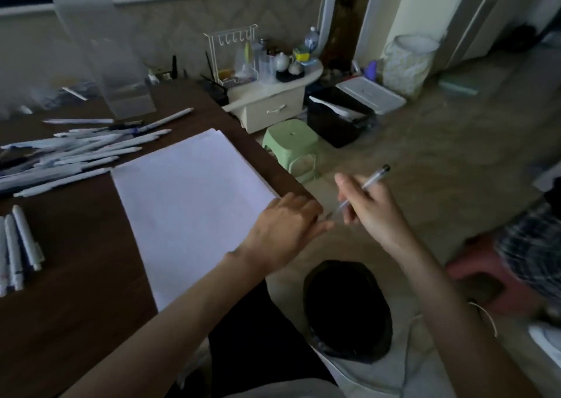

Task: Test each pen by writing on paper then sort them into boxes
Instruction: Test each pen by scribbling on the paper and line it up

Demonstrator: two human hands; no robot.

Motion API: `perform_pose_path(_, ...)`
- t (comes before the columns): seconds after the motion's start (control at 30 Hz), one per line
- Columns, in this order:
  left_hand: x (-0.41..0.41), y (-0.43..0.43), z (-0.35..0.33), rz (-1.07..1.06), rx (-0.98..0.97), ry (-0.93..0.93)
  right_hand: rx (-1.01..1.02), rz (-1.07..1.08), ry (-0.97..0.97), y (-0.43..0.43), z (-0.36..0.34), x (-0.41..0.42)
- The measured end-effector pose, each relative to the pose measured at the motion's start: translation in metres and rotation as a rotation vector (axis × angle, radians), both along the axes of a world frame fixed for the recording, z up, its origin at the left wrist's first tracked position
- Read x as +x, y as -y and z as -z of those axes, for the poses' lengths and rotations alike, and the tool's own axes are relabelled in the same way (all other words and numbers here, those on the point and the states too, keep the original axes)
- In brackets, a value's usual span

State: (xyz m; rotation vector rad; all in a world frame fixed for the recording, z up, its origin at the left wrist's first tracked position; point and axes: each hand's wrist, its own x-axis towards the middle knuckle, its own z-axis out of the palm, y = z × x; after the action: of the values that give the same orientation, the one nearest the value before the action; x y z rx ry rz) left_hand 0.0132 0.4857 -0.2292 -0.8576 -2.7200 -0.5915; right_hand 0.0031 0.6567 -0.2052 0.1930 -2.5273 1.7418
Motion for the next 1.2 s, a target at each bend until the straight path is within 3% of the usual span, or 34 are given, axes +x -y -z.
perform_pose_path(0.17, -0.006, 0.015, 0.016, -0.142, -0.143, 0.059, 0.531, 0.005, 0.360, -0.073, 0.085, -0.003)
perform_pose_path(0.3, -0.003, 0.016, 0.029, -0.184, -0.188, 0.123, 0.716, -0.044, 0.618, -0.081, 0.116, 0.009)
perform_pose_path(0.37, -0.002, 0.017, 0.026, -0.190, -0.133, 0.154, 0.643, 0.026, 0.561, -0.076, 0.108, 0.003)
perform_pose_path(0.5, -0.007, 0.032, 0.010, -0.199, -0.026, 0.155, 0.545, 0.080, 0.176, -0.043, 0.059, -0.018)
perform_pose_path(0.63, -0.003, 0.072, -0.011, -0.309, 0.026, 0.149, 0.381, -0.049, -0.078, 0.022, 0.005, -0.028)
perform_pose_path(0.73, 0.009, 0.121, -0.021, -0.435, 0.039, 0.173, 0.348, -0.208, -0.160, 0.083, -0.009, -0.043)
perform_pose_path(0.97, 0.061, 0.261, -0.015, -0.764, 0.094, 0.072, 0.479, -0.650, -0.206, 0.247, -0.008, -0.070)
perform_pose_path(1.2, 0.106, 0.326, 0.006, -1.016, 0.123, 0.078, 0.514, -0.931, -0.297, 0.388, 0.005, -0.059)
